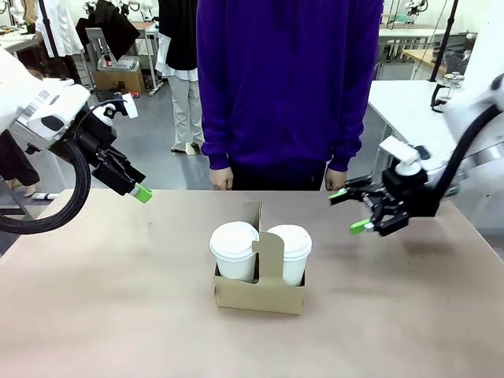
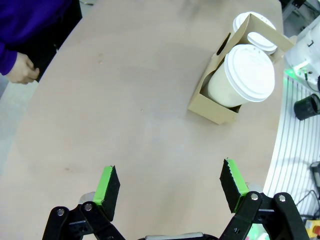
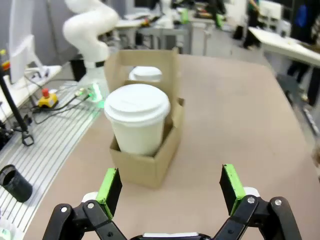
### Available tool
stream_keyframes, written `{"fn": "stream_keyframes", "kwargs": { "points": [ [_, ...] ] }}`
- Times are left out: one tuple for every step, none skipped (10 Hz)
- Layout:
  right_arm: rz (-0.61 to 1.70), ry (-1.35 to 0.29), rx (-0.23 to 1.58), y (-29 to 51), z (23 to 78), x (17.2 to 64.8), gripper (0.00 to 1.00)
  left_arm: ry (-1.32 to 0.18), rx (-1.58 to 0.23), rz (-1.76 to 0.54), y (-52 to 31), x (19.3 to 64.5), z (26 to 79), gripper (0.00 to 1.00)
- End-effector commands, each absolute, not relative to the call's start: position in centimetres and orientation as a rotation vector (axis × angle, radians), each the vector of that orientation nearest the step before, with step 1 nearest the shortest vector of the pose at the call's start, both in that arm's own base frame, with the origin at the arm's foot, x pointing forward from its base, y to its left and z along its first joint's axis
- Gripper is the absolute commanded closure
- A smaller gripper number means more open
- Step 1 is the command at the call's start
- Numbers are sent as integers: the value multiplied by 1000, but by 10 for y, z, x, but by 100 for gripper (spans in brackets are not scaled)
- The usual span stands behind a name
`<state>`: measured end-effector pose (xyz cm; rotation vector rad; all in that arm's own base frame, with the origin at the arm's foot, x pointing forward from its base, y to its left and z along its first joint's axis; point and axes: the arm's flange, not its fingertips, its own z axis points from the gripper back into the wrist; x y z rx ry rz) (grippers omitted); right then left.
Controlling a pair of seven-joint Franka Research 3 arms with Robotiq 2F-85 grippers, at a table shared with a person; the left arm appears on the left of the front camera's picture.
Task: Pour a drink into a cup and package it in a carrier.
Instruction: Insert the held 600 ml Paper Cup into the Cup Carrier.
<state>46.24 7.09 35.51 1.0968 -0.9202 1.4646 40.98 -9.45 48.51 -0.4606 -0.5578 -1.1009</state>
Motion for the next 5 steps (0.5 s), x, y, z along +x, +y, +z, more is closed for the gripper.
{"fn": "stream_keyframes", "kwargs": {
  "points": [
    [1351, -867, 1023, 43, 363, 458, 0, -550, -469, -1098, -95, 410, 486, 0],
    [1309, -863, 986, 29, 366, 456, 0, -550, -469, -1098, -95, 410, 486, 0],
    [1243, -846, 936, 13, 365, 452, 0, -550, -469, -1098, -95, 410, 486, 0],
    [1147, -831, 876, -8, 362, 442, 0, -550, -469, -1098, -95, 410, 486, 0],
    [1024, -809, 792, -33, 360, 428, 0, -550, -469, -1098, -95, 410, 486, 0]
  ]
}}
